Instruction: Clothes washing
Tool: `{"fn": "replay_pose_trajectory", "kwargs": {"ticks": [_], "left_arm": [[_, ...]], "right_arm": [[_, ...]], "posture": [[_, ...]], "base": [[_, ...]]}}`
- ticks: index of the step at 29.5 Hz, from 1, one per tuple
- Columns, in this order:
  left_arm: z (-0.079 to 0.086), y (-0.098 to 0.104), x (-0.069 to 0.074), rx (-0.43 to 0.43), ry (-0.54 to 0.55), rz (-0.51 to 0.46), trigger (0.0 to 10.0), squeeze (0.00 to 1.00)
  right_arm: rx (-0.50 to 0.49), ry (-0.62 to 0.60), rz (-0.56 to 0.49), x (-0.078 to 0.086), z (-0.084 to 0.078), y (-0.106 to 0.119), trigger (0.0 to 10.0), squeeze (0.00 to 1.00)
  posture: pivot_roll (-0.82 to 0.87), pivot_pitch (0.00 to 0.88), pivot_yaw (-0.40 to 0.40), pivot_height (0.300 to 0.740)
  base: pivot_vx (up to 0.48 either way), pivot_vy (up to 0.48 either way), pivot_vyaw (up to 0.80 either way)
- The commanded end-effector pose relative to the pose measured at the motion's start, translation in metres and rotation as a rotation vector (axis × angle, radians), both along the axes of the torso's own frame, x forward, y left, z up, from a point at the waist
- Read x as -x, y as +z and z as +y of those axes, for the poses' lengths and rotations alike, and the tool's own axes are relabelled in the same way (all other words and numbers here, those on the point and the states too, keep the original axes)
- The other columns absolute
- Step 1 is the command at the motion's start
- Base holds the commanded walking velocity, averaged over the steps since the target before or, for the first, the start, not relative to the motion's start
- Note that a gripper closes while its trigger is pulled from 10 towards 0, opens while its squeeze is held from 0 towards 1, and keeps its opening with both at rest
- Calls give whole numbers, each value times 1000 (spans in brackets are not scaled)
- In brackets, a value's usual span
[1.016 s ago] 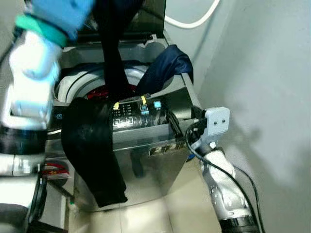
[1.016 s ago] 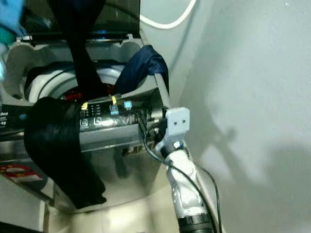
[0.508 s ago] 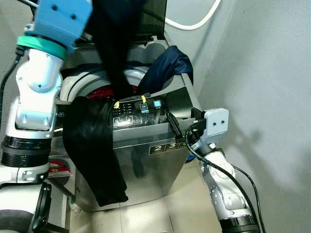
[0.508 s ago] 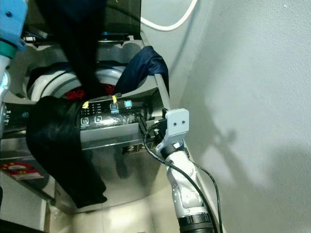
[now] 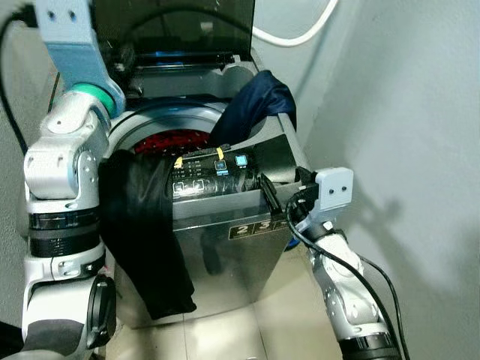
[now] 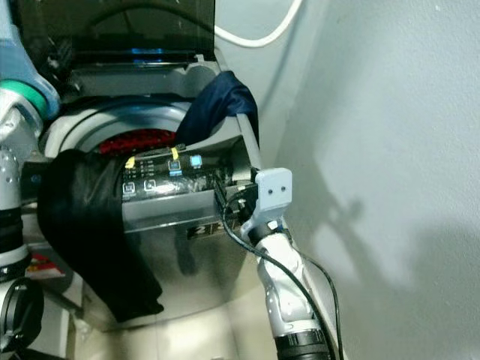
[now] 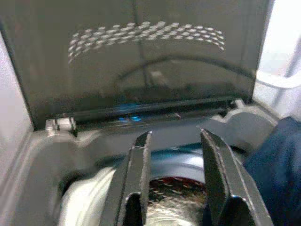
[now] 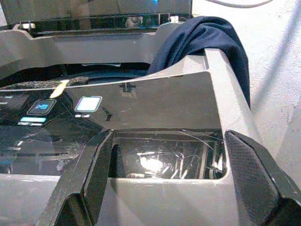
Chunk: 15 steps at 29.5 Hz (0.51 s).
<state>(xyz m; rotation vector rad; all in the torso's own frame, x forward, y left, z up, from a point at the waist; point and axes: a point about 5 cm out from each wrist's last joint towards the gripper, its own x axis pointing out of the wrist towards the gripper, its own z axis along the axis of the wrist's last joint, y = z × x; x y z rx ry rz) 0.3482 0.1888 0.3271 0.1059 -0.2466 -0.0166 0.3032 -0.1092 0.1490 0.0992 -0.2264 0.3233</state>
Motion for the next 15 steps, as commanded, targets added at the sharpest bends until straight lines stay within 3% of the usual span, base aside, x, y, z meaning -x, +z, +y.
{"fn": "replay_pose_trajectory", "kwargs": {"ticks": [1,3,6,7,9,10,11,13,15], "left_arm": [[-10,13,9,-178,-15,-138,10000,0],[-24,28,22,-352,-31,-330,10000,0],[-36,44,38,-432,-43,-517,10000,0],[-36,44,38,-432,-43,-517,10000,0],[-55,45,55,-607,-95,-673,10000,0],[-55,45,55,-607,-95,-673,10000,0],[-63,42,60,-662,-120,-712,10000,0],[-63,42,60,-662,-120,-712,10000,0],[-75,31,67,-765,-181,-730,10000,0]], "right_arm": [[4,-6,22,1,-2,-4,10000,0],[7,-3,22,0,-2,-4,10000,0],[9,-1,22,0,-2,-4,10000,0],[9,-1,22,0,-2,-4,10000,0],[10,-1,23,0,-2,-4,10000,0],[10,-1,23,0,-2,-4,10000,0],[11,-1,23,0,-2,-4,10000,0],[11,-1,23,0,-2,-4,10000,0],[12,-2,22,0,-2,-4,10000,0]], "posture": [[73,21,0,740],[73,19,-4,740],[73,18,-6,740],[73,18,-6,740],[73,18,-6,740],[73,18,-6,740],[73,18,-6,740],[73,18,-6,740],[71,19,-6,740]], "base": [[0,0,0],[0,0,0],[0,0,0],[0,0,0],[0,0,0],[0,0,0],[0,0,0],[0,0,0],[0,0,0]]}}
